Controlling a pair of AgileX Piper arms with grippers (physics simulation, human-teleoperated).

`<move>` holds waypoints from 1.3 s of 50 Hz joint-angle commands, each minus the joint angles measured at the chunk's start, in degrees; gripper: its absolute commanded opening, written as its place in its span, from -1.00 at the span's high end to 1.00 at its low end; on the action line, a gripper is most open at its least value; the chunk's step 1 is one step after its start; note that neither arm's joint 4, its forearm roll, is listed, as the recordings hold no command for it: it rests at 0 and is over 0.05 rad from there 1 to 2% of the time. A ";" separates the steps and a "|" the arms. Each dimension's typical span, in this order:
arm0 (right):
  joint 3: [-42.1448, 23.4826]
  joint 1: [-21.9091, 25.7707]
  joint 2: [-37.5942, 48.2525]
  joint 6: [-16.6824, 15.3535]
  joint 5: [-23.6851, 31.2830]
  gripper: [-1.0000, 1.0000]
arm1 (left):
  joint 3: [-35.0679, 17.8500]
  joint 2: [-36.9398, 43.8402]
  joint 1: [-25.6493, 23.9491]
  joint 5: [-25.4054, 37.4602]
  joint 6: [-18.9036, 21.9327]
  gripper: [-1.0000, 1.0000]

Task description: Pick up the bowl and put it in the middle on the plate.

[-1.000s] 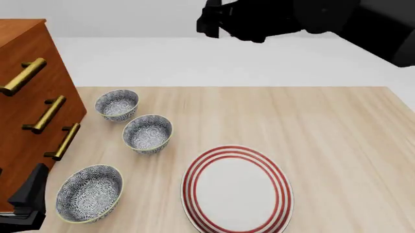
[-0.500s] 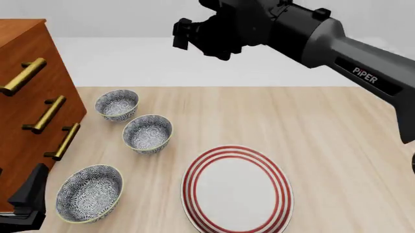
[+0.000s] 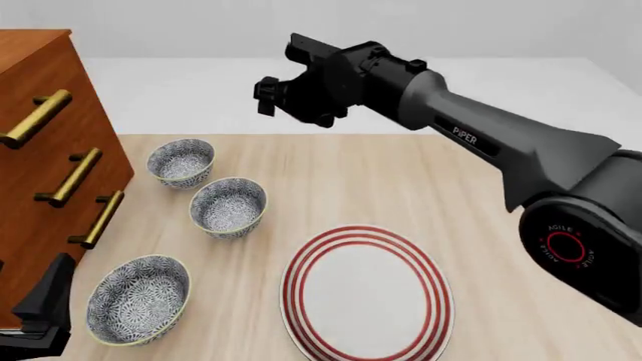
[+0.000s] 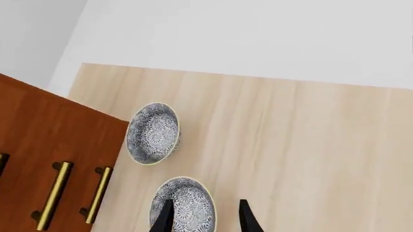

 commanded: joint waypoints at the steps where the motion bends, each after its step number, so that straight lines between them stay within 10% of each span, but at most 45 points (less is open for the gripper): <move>1: -2.56 -0.35 5.02 -0.87 0.39 -1.00 | 0.00 0.00 0.00 0.00 0.00 -1.00; 65: 4.96 4.23 11.71 -1.96 -5.28 -1.00 | 0.00 0.00 0.00 0.00 0.00 -1.00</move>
